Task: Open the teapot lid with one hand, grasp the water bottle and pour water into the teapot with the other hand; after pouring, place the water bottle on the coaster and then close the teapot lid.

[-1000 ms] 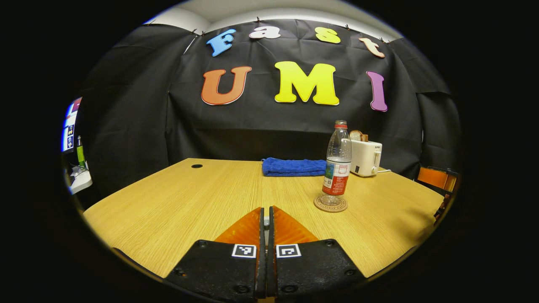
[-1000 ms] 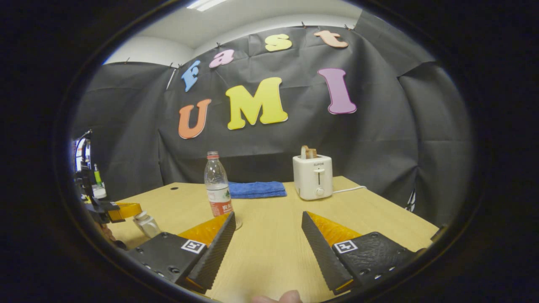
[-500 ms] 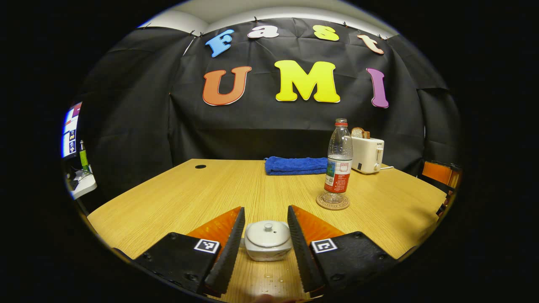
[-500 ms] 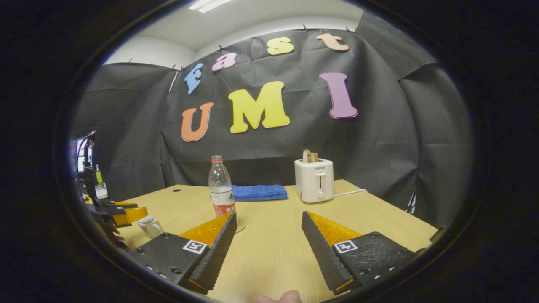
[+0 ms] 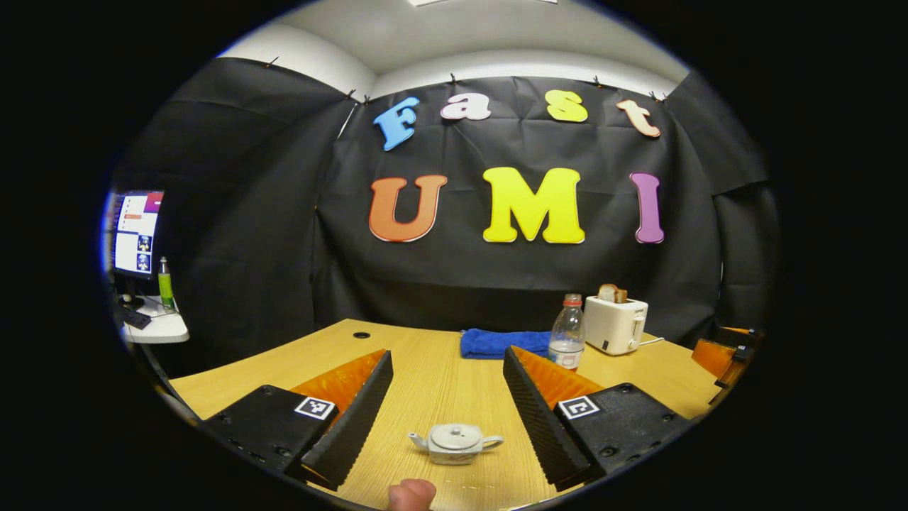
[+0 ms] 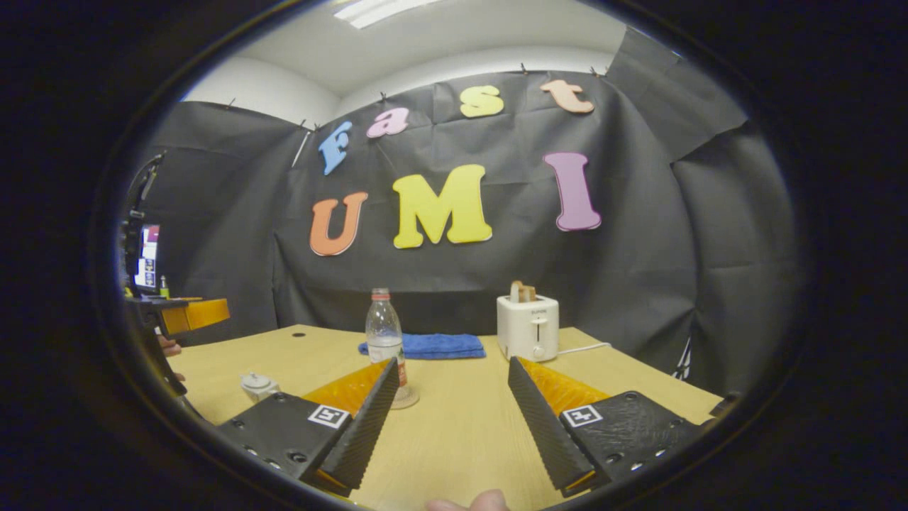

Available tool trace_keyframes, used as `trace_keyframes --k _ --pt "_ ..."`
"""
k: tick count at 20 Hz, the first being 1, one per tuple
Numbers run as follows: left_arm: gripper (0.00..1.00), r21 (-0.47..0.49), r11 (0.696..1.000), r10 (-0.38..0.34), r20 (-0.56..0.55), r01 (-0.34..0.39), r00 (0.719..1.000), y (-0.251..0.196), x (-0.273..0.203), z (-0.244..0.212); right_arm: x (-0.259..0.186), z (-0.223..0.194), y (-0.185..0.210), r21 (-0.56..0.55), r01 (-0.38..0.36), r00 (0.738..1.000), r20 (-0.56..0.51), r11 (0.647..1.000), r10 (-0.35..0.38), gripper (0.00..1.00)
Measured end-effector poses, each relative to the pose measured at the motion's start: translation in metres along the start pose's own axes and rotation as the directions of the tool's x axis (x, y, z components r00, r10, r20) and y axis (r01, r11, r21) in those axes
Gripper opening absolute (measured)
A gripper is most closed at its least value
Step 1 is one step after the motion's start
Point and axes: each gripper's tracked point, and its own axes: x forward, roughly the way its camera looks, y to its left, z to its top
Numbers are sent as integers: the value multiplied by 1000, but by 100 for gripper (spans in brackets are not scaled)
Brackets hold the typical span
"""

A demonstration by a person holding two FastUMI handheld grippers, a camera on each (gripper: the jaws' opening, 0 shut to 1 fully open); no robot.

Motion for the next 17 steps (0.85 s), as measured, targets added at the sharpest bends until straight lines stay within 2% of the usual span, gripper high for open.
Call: trace_keyframes --k 6,11,17 --pt "98 -14 996 -87 71 88 994 -41 -34 28 -28 28 12 23 84 995 59 996 -85 92" --pt "98 13 996 -93 60 92 994 -33 -65 18 -58 36 22 -32 96 993 77 995 -93 93" --pt "97 11 992 -130 81 130 988 -31 -81 28 -88 38 40 -39 103 991 91 994 -99 92"
